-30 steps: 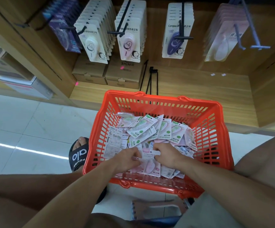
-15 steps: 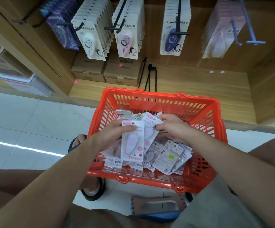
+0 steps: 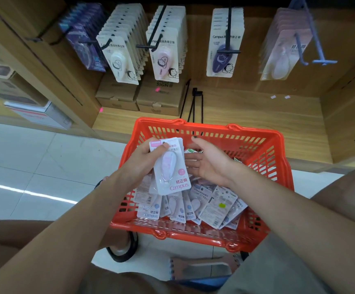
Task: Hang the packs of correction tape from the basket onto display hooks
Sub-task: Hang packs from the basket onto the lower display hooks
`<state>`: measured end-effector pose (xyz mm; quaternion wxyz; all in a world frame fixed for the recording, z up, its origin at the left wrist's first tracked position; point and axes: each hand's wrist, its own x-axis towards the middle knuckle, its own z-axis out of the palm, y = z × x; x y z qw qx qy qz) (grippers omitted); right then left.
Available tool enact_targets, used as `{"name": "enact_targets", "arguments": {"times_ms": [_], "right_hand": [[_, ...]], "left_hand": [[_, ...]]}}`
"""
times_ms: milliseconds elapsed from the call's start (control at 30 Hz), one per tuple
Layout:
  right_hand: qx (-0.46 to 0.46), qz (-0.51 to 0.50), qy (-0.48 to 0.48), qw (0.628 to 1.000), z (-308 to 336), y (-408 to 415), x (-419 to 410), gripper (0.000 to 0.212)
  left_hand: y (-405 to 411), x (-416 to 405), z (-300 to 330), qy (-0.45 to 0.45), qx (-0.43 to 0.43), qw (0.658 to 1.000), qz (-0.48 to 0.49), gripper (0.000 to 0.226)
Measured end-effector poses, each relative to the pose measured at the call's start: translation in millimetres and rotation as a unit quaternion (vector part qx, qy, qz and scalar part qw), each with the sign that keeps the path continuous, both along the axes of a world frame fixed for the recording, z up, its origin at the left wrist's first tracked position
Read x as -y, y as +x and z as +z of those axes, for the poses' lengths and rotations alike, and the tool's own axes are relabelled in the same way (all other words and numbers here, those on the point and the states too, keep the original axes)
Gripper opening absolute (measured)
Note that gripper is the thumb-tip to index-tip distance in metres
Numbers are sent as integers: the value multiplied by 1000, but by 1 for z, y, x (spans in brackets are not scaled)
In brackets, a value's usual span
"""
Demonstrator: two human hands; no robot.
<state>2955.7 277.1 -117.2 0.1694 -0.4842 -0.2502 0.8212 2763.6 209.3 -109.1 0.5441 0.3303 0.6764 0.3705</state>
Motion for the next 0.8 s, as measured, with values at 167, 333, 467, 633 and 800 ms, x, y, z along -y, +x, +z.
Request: {"name": "enact_targets", "arguments": {"times_ms": [167, 333, 467, 633, 800], "right_hand": [[305, 170, 227, 909, -27, 14, -4, 12], [362, 209, 212, 883, -55, 25, 3, 23], [354, 188, 214, 891, -61, 11, 7, 30], [411, 188, 259, 854, -58, -2, 4, 35], [356, 200, 317, 856, -56, -24, -8, 36]], "left_hand": [[-28, -1, 6, 1, -47, 998, 37, 27], [-39, 14, -13, -34, -105, 994, -19, 27], [-30, 23, -32, -61, -166, 981, -76, 15], [-26, 30, -49, -87, -231, 962, -119, 13], [-22, 30, -56, -79, -254, 956, -121, 13]]}}
